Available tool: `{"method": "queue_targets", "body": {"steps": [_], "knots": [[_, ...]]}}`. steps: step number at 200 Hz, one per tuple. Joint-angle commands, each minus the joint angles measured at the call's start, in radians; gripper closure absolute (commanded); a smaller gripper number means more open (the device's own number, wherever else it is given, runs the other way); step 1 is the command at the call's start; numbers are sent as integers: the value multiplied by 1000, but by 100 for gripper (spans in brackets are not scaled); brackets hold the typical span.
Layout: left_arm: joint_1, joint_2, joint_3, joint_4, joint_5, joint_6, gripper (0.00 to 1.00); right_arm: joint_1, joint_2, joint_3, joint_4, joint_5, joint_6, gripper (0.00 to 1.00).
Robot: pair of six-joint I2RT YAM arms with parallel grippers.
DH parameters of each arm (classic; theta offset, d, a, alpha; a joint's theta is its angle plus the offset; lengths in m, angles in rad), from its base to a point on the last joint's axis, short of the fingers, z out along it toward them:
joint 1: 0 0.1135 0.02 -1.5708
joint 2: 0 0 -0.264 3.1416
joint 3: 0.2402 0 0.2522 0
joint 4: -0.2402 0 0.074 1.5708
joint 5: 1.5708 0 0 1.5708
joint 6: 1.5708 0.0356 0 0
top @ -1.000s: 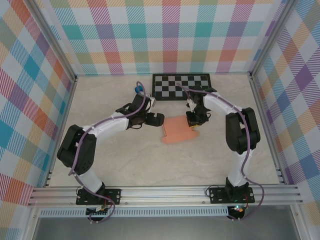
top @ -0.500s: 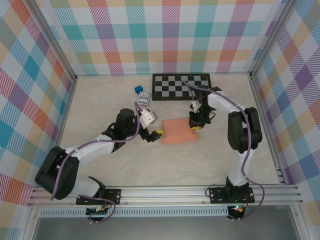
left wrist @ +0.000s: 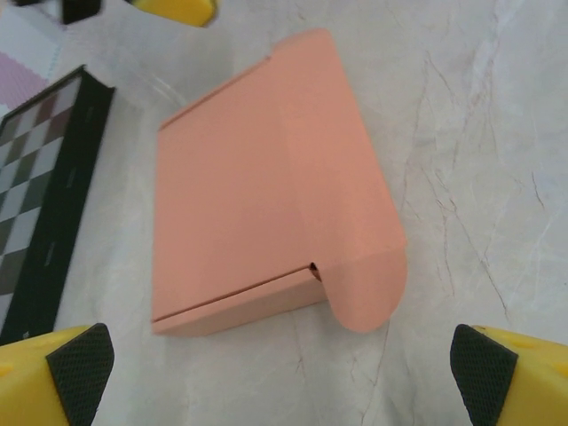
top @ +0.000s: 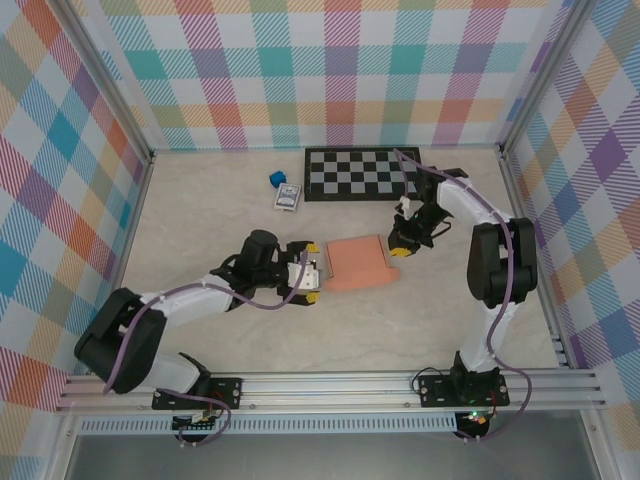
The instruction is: Fold the paper box
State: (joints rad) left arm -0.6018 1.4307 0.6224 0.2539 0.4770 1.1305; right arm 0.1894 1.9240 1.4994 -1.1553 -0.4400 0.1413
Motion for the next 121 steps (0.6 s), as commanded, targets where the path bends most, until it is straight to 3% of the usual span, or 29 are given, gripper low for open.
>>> {"method": "queue_targets", "body": {"steps": [1, 47, 95, 121], "knots": [[-26, 96, 17, 136, 11, 85, 0, 2, -3, 20, -34, -18, -10, 87], [-26, 126, -1, 192, 22, 22, 0, 50, -13, 16, 30, 214, -38, 70], [-26, 99, -49, 216, -18, -27, 0, 117, 20, 28, 110, 319, 0, 75], [-25, 96, -56, 228, -29, -62, 0, 121, 56, 53, 127, 301, 9, 76]]}}
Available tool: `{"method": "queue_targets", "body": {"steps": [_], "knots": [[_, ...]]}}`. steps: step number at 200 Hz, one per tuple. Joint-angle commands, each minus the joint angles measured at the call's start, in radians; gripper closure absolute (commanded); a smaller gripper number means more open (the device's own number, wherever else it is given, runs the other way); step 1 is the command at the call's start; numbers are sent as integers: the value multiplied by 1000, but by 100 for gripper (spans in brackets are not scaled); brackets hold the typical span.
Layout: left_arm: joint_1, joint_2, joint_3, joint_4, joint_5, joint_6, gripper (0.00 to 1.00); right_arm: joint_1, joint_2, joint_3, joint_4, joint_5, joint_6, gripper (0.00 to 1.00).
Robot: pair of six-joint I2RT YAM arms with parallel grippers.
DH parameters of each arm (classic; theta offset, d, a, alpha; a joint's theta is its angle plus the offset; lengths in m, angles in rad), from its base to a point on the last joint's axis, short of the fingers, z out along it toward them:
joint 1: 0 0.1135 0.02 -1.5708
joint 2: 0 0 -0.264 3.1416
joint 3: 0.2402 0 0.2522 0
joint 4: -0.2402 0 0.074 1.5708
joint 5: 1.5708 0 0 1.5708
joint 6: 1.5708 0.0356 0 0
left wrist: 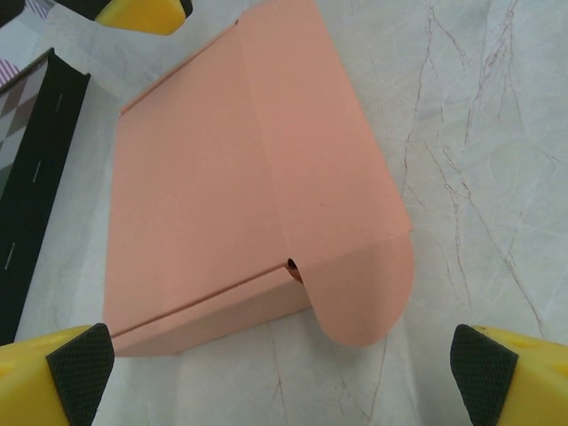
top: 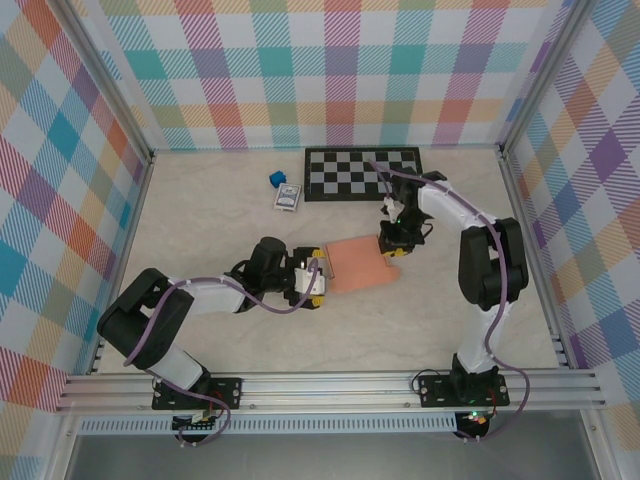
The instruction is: Fold the paper box
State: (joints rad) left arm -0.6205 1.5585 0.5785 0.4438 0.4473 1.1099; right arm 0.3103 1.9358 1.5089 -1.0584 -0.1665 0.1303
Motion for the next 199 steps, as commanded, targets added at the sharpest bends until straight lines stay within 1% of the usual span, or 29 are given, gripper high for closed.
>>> {"method": "queue_targets", "body": {"steps": [1, 42, 100, 144, 199], "knots": [[-7, -32, -12, 38, 1, -42, 0, 1, 46, 45, 30, 28, 20, 76], [-7, -29, -10, 40, -9, -54, 0, 14, 90, 55, 35, 45, 21, 78], [-7, -26, -6, 43, -12, -69, 0, 19, 104, 40, 46, 51, 26, 78], [-7, -24, -5, 40, -14, -75, 0, 19, 95, 57, 52, 1, 35, 76], [-7, -24, 0, 6, -10, -54, 0, 19, 69, 69, 44, -20, 33, 77]]}}
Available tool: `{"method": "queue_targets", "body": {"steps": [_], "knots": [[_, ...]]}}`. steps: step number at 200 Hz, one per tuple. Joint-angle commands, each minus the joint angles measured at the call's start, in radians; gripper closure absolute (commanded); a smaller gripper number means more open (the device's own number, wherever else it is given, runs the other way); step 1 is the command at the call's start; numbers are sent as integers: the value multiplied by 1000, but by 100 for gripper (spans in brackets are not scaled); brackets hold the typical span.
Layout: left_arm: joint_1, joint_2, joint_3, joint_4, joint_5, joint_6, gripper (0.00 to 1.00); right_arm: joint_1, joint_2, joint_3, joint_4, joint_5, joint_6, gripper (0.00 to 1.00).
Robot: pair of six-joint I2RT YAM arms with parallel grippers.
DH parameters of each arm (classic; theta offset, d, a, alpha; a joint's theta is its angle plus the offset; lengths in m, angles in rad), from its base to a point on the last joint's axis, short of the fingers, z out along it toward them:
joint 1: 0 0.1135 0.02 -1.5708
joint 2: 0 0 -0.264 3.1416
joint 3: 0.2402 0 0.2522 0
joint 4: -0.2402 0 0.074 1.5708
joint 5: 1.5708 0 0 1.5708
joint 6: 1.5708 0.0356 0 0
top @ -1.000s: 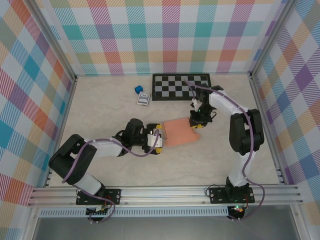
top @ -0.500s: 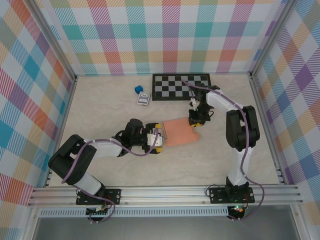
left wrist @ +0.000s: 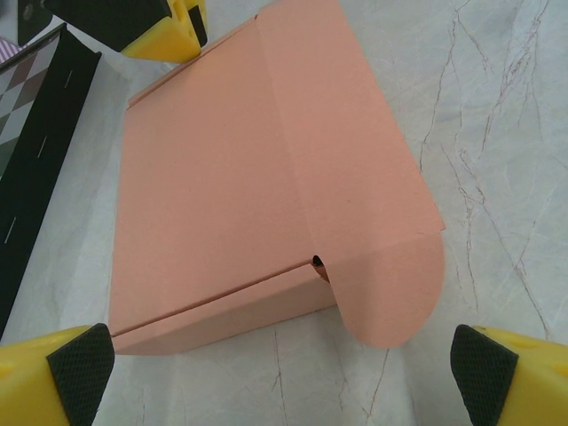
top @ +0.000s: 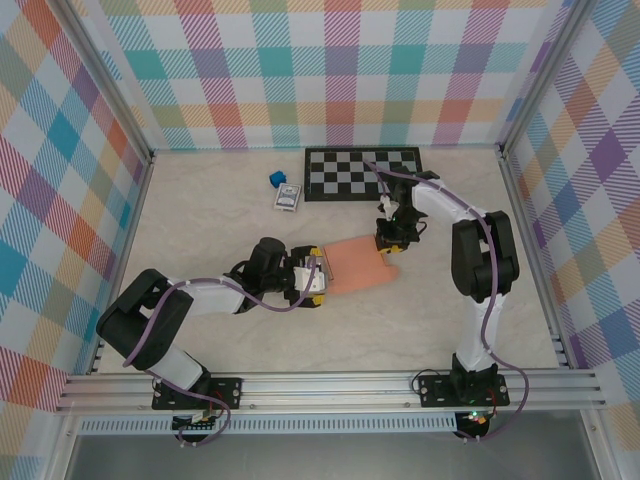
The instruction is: Fold the paper box
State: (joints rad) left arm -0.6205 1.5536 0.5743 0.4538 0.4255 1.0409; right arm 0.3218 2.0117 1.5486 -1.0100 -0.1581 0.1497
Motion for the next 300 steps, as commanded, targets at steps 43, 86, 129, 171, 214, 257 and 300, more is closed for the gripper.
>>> {"method": "queue_targets", "body": {"steps": [43, 86, 129, 171, 214, 257, 300], "knots": [[-7, -20, 4, -3, 12, 12, 0, 7, -12, 58, -23, -36, -1, 77], [-7, -24, 2, -8, 10, 6, 0, 8, 12, 51, -12, -42, -9, 76], [-7, -26, 4, -17, 6, 5, 0, 8, 28, 3, 26, -55, -5, 76], [-7, -22, 12, -32, 10, 4, 1, 8, 41, -20, 29, 6, -16, 79], [-7, -26, 13, -41, 9, 2, 1, 26, 40, -31, 25, 67, -37, 82], [-6, -24, 21, -55, 9, 4, 1, 54, 36, -38, 28, 144, -38, 84], [-6, -27, 21, -58, 7, 6, 2, 63, 14, -56, 46, 212, -45, 82]]}}
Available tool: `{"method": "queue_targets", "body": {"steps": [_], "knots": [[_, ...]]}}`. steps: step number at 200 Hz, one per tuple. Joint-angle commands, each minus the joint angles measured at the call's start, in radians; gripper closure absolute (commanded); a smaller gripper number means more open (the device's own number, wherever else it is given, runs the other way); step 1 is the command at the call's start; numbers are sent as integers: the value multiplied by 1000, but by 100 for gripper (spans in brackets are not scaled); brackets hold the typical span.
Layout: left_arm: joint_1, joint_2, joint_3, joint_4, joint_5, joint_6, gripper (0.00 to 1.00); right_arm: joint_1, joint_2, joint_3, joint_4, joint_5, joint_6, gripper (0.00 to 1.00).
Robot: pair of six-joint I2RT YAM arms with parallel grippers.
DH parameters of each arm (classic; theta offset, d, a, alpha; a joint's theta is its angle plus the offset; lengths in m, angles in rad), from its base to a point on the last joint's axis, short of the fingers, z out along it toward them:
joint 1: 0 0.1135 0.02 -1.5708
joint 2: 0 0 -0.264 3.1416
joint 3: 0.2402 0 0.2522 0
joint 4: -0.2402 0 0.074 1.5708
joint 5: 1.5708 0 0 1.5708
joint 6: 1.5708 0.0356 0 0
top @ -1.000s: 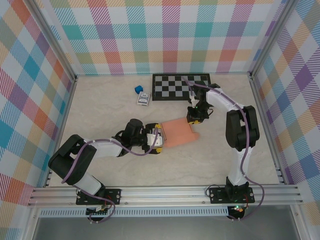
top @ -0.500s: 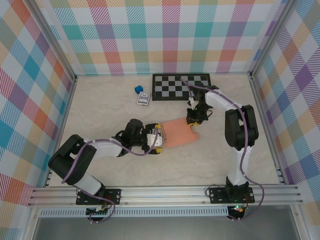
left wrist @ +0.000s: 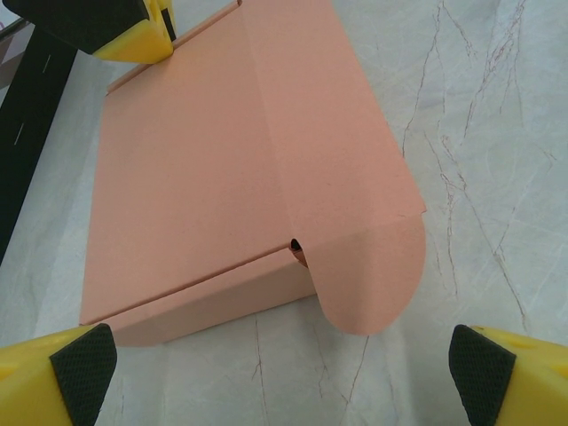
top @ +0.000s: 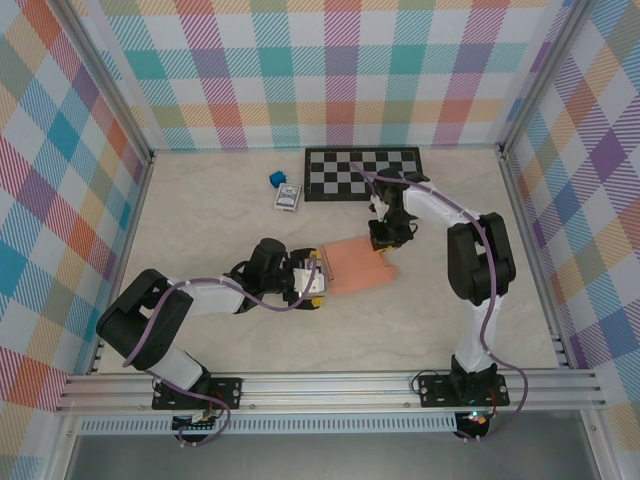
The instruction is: Fold the paper box
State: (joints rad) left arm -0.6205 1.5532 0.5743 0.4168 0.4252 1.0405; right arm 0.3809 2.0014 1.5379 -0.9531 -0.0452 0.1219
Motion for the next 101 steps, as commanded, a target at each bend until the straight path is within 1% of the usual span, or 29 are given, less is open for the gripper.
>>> {"method": "queue_targets", "body": {"steps": [1, 30, 67, 101], "knots": [[-7, -26, 21, -21, 7, 6, 2, 4, 25, -45, -10, 100, -18, 82], [-7, -30, 21, -20, 14, 3, 2, 4, 40, -67, 6, 76, -16, 83], [-7, -31, 24, -27, 15, 3, 2, 4, 31, -72, 5, 65, -14, 87], [-7, -29, 34, -38, 17, 5, 2, 3, 9, -50, -12, 53, -15, 87]]}}
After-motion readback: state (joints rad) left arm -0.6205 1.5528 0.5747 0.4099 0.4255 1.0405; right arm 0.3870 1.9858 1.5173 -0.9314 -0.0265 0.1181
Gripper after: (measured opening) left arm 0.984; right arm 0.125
